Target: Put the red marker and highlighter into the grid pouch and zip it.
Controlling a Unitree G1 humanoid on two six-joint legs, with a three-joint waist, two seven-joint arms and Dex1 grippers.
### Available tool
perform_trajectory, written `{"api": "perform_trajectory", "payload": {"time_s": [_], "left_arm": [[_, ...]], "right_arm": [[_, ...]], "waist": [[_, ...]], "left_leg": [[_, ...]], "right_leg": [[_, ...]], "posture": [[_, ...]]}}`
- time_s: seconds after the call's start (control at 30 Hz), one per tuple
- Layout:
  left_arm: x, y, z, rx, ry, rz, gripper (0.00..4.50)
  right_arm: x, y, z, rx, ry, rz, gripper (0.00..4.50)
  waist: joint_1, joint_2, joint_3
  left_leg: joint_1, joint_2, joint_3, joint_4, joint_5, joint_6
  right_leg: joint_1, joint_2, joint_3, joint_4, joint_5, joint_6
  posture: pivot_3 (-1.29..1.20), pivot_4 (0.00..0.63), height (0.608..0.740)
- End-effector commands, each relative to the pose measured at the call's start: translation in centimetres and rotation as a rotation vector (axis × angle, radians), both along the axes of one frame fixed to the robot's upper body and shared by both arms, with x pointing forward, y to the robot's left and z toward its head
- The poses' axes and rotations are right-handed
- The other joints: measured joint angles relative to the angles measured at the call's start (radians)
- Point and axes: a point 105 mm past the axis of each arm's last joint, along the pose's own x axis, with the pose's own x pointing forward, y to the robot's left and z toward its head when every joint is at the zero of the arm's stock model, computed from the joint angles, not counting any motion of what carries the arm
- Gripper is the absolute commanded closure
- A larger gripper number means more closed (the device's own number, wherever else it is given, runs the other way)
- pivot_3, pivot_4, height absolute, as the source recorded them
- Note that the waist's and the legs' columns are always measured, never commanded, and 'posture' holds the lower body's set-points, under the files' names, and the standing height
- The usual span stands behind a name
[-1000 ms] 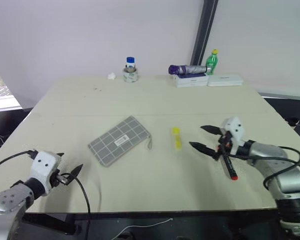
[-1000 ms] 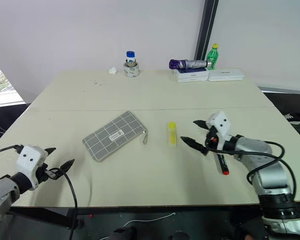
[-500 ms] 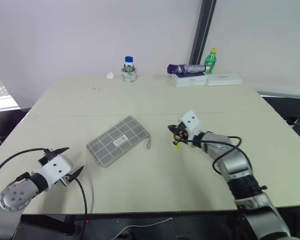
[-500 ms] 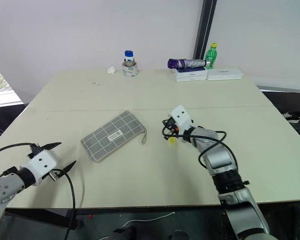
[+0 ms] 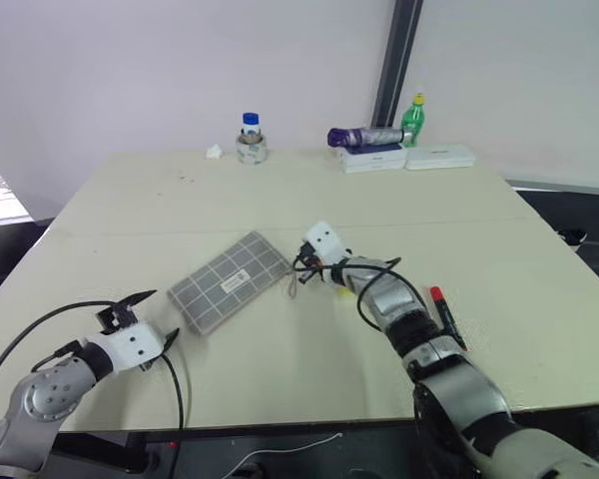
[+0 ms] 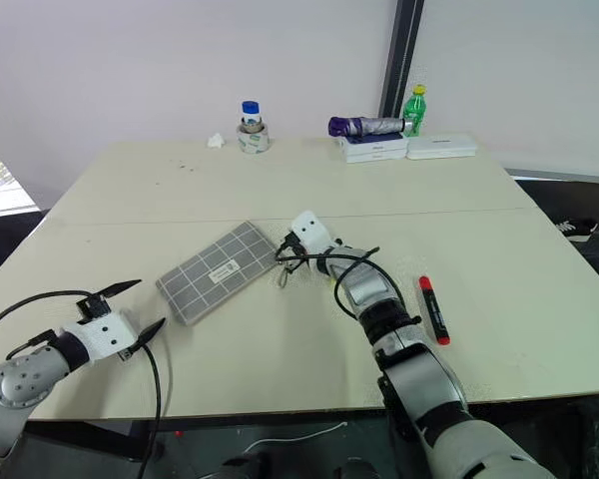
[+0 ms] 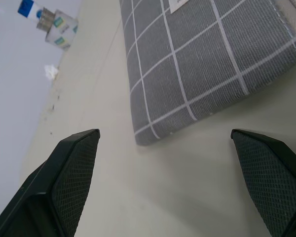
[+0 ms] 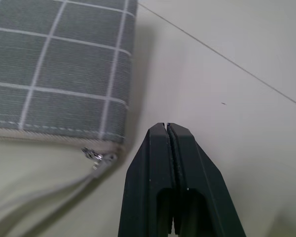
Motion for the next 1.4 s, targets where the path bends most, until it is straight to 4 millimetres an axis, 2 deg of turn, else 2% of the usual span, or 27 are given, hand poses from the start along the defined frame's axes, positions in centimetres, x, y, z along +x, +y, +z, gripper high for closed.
{"api": "perform_trajectory", "payload": {"time_s": [0.03,0.37,0.93,1.03,1.27,1.4], "left_arm": [[0.5,-0.8,0.4,0.053,-0.045,-0.038,0.0],[1.2,-3.1,-0.3,0.082,-0.055,-0.143,0.0],[1.6,-4.3,0.5,0.056,-0.089,-0.203,0.0],[1.4,-4.2,0.6,0.047,-0.091,-0.204,0.83],[0.9,-4.4,1.1,0.004,-0.111,-0.225,4.36],[0.9,-4.2,1.8,-0.088,-0.119,-0.185,4.44]], "right_arm": [[0.4,1.1,1.3,0.029,-0.035,0.017,4.45],[0.2,1.7,1.4,0.033,-0.044,0.068,4.45],[-0.6,2.3,0.7,0.027,-0.036,0.122,4.45],[-0.6,2.2,0.6,0.023,-0.035,0.12,4.5],[-0.7,2.2,0.5,0.018,-0.033,0.123,4.5],[-0.2,1.7,1.8,0.009,-0.108,0.099,4.5]], "waist": [[-0.003,0.0,0.0],[-0.006,0.0,0.0],[-0.007,0.0,0.0],[-0.007,0.0,0.0],[-0.007,0.0,0.0],[-0.007,0.0,0.0]], "left_leg": [[0.0,0.0,0.0,0.0,0.0,0.0],[0.0,0.0,0.0,0.0,0.0,0.0],[0.001,0.0,0.0,0.001,0.0,-0.001],[0.001,0.0,0.0,0.0,0.0,-0.001],[0.001,0.0,0.0,0.0,0.0,-0.001],[0.001,0.0,0.0,0.0,0.0,-0.001]], "right_leg": [[0.0,0.0,0.0,0.0,0.0,0.0],[-0.001,0.0,0.001,0.002,0.0,0.0],[-0.001,0.0,0.001,0.003,0.0,0.0],[-0.001,0.0,0.001,0.003,0.0,0.0],[-0.001,0.001,0.001,0.003,0.0,0.0],[-0.001,0.001,0.002,0.003,0.0,0.0]], "posture": [[0.0,0.15,0.737],[0.0,0.15,0.737],[0.0,0.15,0.737],[0.0,0.15,0.737],[0.0,0.15,0.737],[0.0,0.15,0.737]]}}
